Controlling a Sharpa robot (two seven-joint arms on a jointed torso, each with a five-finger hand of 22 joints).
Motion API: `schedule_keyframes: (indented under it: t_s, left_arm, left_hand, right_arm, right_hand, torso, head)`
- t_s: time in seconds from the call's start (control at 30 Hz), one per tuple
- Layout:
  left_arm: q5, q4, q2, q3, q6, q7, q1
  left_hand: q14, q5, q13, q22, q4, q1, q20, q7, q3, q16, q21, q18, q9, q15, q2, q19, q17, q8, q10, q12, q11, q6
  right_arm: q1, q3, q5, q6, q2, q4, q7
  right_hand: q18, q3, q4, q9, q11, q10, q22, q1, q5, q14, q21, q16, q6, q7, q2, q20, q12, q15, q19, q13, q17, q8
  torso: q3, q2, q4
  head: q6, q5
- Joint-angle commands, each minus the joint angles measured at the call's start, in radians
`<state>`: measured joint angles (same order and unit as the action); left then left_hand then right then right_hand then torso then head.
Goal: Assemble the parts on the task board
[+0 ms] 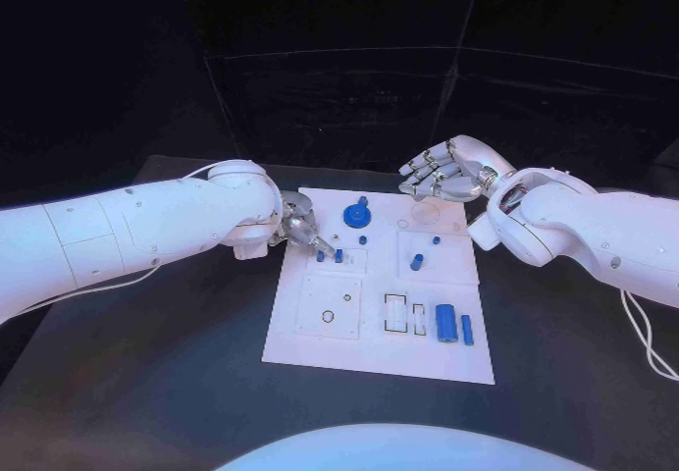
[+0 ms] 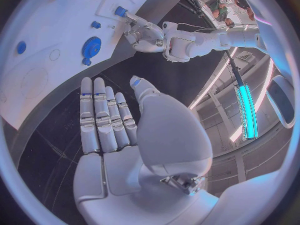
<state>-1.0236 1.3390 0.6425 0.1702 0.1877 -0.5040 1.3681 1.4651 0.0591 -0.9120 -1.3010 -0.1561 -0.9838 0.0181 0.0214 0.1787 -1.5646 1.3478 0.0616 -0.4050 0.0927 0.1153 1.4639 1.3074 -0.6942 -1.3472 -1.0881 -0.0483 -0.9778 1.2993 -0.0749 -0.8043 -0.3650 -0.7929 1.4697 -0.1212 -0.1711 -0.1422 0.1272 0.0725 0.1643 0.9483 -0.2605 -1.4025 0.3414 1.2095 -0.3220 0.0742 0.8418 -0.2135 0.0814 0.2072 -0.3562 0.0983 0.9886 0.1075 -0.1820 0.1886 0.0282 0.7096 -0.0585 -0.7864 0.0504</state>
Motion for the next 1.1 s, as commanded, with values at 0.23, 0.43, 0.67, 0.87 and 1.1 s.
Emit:
schedule_keyframes:
  t_s: [0.23,0.43,0.67,0.87,1.1]
  left_arm:
    - [0.049,0.029,0.036,-0.001,-0.148,0.045,0.001]
    - [0.126,0.043,0.049,-0.001,-0.268,0.197,0.001]
    - [0.113,0.046,0.028,0.0,-0.413,0.474,-0.006]
    - [-0.062,0.02,-0.007,0.001,-0.479,0.579,-0.022]
    - [-0.231,-0.024,-0.052,0.017,-0.454,0.58,-0.033]
  left_hand:
    - [0.106,-0.012,0.056,0.042,-0.057,-0.012,-0.007,0.009,-0.104,-0.006,-0.036,0.012,0.006,0.004,-0.009,-0.007,0.263,0.013,0.036,0.04,0.009,0.022]
    - [0.052,0.013,0.284,0.254,-0.043,-0.145,0.019,0.062,-0.119,0.093,-0.237,0.056,0.031,-0.032,-0.057,-0.107,0.094,0.064,0.234,0.251,0.056,0.146]
    - [-0.119,0.018,0.413,0.576,0.089,-0.411,0.071,0.128,0.016,0.352,-0.578,0.114,0.098,-0.086,-0.09,-0.297,-0.254,0.134,0.417,0.419,0.117,0.233]
    - [-0.126,0.017,0.521,0.596,0.137,-0.44,0.088,0.135,0.097,0.366,-0.604,0.12,0.182,-0.096,-0.024,-0.288,-0.286,0.223,0.435,0.505,0.135,0.19]
    - [-0.085,0.015,0.638,0.559,0.147,-0.402,0.095,0.138,0.145,0.325,-0.561,0.114,0.253,-0.105,0.022,-0.233,-0.273,0.311,0.444,0.602,0.145,0.148]
  right_arm:
    - [0.002,0.001,0.007,-0.006,0.0,-0.001,-0.011]
    - [0.002,0.001,0.007,-0.007,0.0,-0.002,-0.012]
    - [0.002,0.001,0.008,-0.007,-0.001,-0.003,-0.012]
    - [0.002,0.001,0.008,-0.006,0.0,-0.004,-0.013]
    - [0.002,0.001,0.009,-0.005,0.003,-0.004,-0.013]
  right_hand:
    - [-0.009,0.001,-0.005,-0.001,0.002,-0.005,0.002,0.009,0.005,0.0,0.005,-0.004,-0.009,-0.022,-0.004,0.0,-0.003,0.008,0.008,-0.001,0.001,0.002]
    - [-0.009,0.001,-0.005,-0.001,0.002,-0.005,0.002,0.009,0.005,0.0,0.005,-0.004,-0.009,-0.022,-0.004,0.0,-0.003,0.008,0.008,-0.001,0.001,0.002]
    - [-0.009,0.001,-0.005,-0.001,0.003,-0.006,0.003,0.011,0.007,-0.001,0.007,-0.005,-0.01,-0.023,-0.004,0.001,-0.004,0.009,0.008,-0.003,0.002,0.003]
    - [-0.009,0.0,-0.005,-0.001,0.003,-0.006,0.004,0.011,0.008,-0.001,0.008,-0.005,-0.01,-0.023,-0.004,0.001,-0.005,0.009,0.009,-0.004,0.002,0.003]
    - [-0.009,0.0,-0.005,-0.001,0.003,-0.006,0.004,0.011,0.008,-0.001,0.008,-0.005,-0.01,-0.023,-0.004,0.001,-0.005,0.009,0.009,-0.004,0.002,0.003]
  torso:
    - [-0.0001,-0.001,-0.0007]
    - [0.0001,0.001,-0.0002]
    - [0.0009,0.001,0.0013]
    - [-0.0007,0.0,0.0011]
    - [0.0002,0.002,0.0031]
  head:
    - [0.002,-0.001]
    - [0.009,-0.005]
    - [0.016,-0.012]
    - [0.019,-0.017]
    - [0.024,-0.022]
